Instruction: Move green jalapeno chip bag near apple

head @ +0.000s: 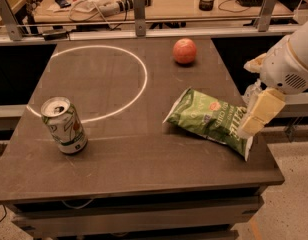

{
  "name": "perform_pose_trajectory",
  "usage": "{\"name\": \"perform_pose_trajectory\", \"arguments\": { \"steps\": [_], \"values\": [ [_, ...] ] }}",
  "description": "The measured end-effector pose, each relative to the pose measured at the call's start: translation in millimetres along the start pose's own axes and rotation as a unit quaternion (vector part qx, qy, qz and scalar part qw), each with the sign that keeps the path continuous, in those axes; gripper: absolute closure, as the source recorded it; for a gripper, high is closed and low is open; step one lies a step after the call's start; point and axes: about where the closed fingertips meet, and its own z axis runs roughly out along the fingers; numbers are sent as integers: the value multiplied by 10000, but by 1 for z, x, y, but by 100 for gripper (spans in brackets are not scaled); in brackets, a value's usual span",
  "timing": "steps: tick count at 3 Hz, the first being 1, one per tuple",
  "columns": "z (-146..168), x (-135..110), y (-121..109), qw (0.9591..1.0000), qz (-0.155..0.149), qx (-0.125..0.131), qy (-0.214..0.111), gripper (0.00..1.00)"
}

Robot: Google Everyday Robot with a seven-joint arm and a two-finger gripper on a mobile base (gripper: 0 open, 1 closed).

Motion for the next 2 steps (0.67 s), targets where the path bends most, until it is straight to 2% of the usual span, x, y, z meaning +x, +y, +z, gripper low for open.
{"name": "perform_pose_trajectory", "arguments": {
  "steps": [2],
  "values": [
    [34,-7,14,9994,-65,-220,-266,0]
  ]
}}
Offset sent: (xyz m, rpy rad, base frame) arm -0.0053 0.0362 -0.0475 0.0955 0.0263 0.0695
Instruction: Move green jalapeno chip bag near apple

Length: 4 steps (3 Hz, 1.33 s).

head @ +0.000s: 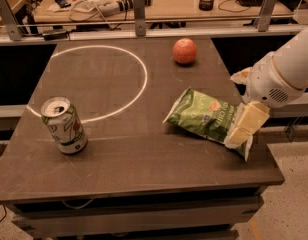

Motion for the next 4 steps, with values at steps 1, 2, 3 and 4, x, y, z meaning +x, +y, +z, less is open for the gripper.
{"name": "perform_pose_trajectory", "arguments": {
  "steps": [1,2,3,4],
  "values": [
    [15,-4,1,9999,-70,-32,-84,0],
    [26,-4,3,9998,-127,-58,-159,0],
    [35,-2,5,9996,-179,-78,-184,18],
    [36,1,7,9997,-191,-31,-176,41]
  ]
}}
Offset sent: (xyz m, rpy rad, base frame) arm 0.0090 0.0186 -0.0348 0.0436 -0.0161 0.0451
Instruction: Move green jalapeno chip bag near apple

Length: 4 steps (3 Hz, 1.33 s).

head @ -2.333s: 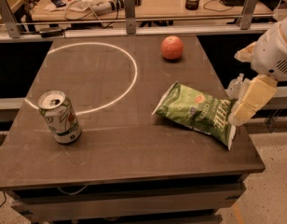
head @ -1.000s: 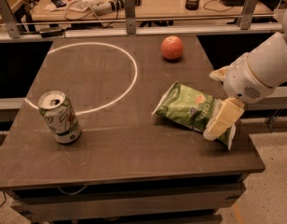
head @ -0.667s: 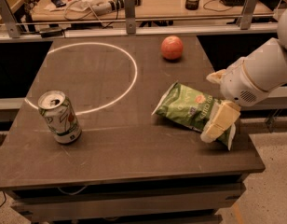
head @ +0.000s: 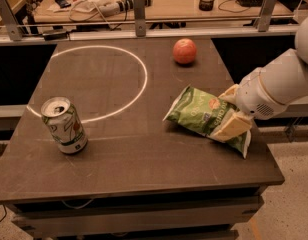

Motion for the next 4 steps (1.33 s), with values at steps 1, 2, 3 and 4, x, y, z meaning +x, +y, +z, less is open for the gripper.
{"name": "perform_pose_trajectory", "arguments": {
  "steps": [1,2,3,4],
  "values": [
    [-5,3,1,9999,78,70,-11,64],
    [-29,12,-14,9961,626,558,-286,87],
    [-66,35,-49,9800,1307,1403,-531,100],
    [-91,48,-79,9586,1690,2049,-1030,100]
  ]
}}
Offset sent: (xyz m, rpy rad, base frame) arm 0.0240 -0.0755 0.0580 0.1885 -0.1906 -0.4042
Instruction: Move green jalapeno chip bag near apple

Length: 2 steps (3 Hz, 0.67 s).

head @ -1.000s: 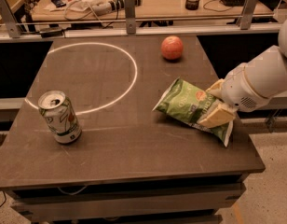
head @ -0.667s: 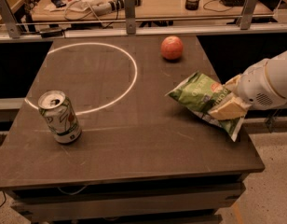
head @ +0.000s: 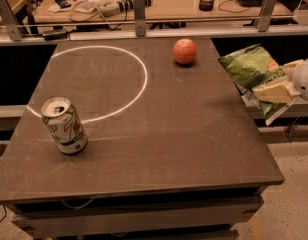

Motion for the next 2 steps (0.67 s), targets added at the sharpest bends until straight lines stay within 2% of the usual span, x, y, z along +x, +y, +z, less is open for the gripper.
{"name": "perform_pose_trajectory", "arguments": {
  "steps": [1,2],
  "values": [
    [8,-19,-22,9977,121,139,-647,100],
    [31,-35,-35,9958,136,57,-900,100]
  ]
}}
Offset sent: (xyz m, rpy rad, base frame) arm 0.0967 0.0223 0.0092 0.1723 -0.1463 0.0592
